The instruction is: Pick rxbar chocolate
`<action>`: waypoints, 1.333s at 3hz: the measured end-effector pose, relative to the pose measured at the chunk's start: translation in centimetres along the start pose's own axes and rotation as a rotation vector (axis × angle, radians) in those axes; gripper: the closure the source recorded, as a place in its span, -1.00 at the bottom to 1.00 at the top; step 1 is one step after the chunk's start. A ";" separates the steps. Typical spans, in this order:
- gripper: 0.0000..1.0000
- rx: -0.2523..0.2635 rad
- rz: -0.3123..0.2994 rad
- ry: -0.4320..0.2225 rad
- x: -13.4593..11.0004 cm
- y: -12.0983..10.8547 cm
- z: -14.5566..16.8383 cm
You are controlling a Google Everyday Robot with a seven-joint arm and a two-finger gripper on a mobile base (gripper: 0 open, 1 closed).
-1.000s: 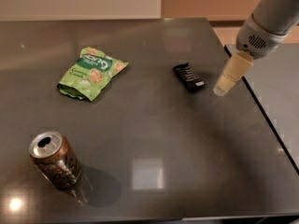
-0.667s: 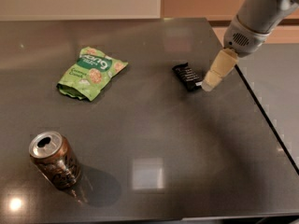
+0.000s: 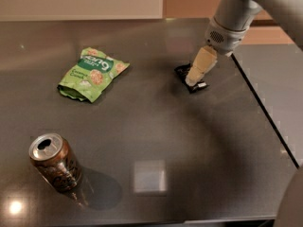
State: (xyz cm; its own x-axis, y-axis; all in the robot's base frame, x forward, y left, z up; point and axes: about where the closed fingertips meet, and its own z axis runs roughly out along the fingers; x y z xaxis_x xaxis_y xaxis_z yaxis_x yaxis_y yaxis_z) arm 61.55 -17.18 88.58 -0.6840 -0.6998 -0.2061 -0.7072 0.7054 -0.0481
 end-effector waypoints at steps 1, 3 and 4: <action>-1.00 0.035 0.064 0.053 -1.1 -0.6 1.6; -1.00 0.053 0.128 0.131 -2.7 -1.3 5.0; -1.00 0.032 0.138 0.140 -3.5 -1.4 6.3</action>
Offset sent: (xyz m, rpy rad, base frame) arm 0.0364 0.0135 -0.0423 -0.1478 0.0845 -0.1862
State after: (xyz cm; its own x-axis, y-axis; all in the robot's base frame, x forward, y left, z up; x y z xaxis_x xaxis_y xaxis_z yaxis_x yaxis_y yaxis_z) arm 66.06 -15.02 83.18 -0.7937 -0.6038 -0.0746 -0.6007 0.7972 -0.0605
